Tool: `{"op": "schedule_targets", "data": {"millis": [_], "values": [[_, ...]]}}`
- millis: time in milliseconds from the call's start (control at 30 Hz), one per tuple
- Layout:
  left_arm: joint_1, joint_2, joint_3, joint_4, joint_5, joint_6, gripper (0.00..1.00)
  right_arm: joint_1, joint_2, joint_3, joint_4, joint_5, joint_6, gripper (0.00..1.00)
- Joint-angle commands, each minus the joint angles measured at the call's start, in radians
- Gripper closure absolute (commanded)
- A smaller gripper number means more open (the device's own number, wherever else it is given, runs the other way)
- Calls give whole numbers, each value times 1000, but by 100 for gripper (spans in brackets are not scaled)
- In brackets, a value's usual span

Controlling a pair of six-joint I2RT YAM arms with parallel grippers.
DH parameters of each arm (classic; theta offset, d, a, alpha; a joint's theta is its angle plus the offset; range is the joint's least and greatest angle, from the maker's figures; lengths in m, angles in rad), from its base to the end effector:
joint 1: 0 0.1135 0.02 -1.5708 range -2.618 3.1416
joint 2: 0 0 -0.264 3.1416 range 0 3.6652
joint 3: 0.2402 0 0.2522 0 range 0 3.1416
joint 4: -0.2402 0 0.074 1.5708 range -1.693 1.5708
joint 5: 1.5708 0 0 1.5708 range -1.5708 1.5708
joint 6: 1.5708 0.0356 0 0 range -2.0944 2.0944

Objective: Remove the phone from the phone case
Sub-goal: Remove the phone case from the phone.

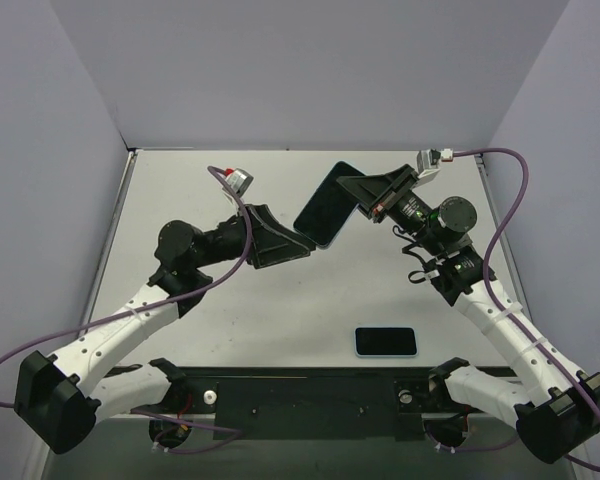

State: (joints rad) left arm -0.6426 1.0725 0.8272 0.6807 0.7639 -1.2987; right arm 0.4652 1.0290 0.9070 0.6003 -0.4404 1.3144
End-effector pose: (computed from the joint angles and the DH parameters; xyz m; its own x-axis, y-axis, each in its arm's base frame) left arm 0.1745 -0.1614 0.3862 -0.8097 -0.2627 -0.5247 0.5765 -0.1891 -0.7949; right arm 0.1975 0.1161 0.4183 -0.6154 0.6702 -0.4149 -0.5866 -0.0378 0.8090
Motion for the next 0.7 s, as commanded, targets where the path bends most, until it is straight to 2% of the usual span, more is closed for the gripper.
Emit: {"op": "schedule_targets", "data": {"millis": [0, 167, 233, 367, 467, 600, 667], "values": [[-2, 15, 23, 109, -32, -25, 23, 12, -33, 12, 99, -4, 0, 100], [6, 1, 35, -4, -105, -2, 22, 27, -35, 12, 95, -9, -15, 100], [9, 3, 36, -44, -152, -4, 25, 42, -33, 13, 84, -6, -32, 100], [11, 35, 46, -24, -170, -28, 42, 70, -24, 15, 82, -29, -63, 100], [12, 41, 44, 0, -175, -36, 50, 72, -29, 32, 27, -63, -116, 100], [12, 50, 40, 3, -166, -28, 52, 70, -30, 32, -25, -112, -175, 100], [14, 55, 33, 14, -161, -34, 49, 67, -32, 32, -17, -130, -182, 100]]}}
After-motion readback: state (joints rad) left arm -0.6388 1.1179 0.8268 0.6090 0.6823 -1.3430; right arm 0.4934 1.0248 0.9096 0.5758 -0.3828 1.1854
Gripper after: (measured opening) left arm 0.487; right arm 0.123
